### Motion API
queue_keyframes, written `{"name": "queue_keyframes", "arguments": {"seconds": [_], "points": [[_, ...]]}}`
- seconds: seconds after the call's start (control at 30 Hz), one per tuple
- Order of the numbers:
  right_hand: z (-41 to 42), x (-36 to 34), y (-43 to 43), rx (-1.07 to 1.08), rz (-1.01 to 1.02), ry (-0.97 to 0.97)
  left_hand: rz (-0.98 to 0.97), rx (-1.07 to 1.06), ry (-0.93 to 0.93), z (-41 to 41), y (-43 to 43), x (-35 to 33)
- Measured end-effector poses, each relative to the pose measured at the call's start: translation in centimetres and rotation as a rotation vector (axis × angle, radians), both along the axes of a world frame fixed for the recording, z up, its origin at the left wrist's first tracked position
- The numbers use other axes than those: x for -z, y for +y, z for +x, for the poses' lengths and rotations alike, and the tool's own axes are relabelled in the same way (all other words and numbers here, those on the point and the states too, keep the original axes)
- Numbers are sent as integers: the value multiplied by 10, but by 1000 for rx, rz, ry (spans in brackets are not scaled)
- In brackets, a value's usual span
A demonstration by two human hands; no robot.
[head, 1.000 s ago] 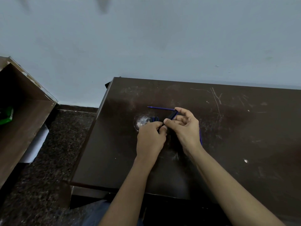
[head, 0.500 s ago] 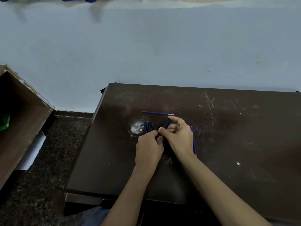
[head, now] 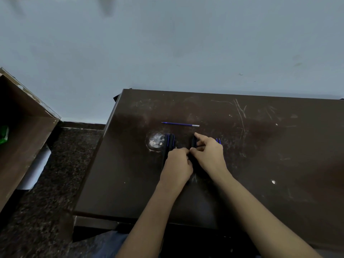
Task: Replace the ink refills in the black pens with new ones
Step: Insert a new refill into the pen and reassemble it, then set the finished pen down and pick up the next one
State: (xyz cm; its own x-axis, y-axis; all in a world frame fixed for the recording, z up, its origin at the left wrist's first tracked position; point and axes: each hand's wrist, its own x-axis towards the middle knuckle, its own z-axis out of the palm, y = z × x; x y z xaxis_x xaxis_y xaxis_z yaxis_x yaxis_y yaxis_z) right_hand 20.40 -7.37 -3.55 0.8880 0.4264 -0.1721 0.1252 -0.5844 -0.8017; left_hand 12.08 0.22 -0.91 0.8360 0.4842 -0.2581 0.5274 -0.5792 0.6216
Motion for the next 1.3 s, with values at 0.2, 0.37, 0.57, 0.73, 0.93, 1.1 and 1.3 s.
{"name": "queue_keyframes", "arguments": {"seconds": [0.2, 0.37, 0.57, 0.73, 0.93, 1.1, 1.3], "points": [[-2, 8, 0, -66, -113, -117, 0, 69, 76, 0, 0, -1], [-2, 8, 0, -107, -145, -121, -21, 71, 80, -1, 2, 0], [1, 8, -2, -97, -136, -118, -4, 0, 14, -2, 8, -2], [3, 4, -4, -82, -119, -84, 52, -79, -82, -6, 17, -2], [-6, -1, -2, -58, -91, -209, 68, -213, -185, -10, 26, -8], [-24, -3, 12, -340, 24, -270, 196, -276, -120, -16, 30, -18], [-34, -1, 15, -567, -98, -247, 178, -233, 133, -23, 35, -17]]}}
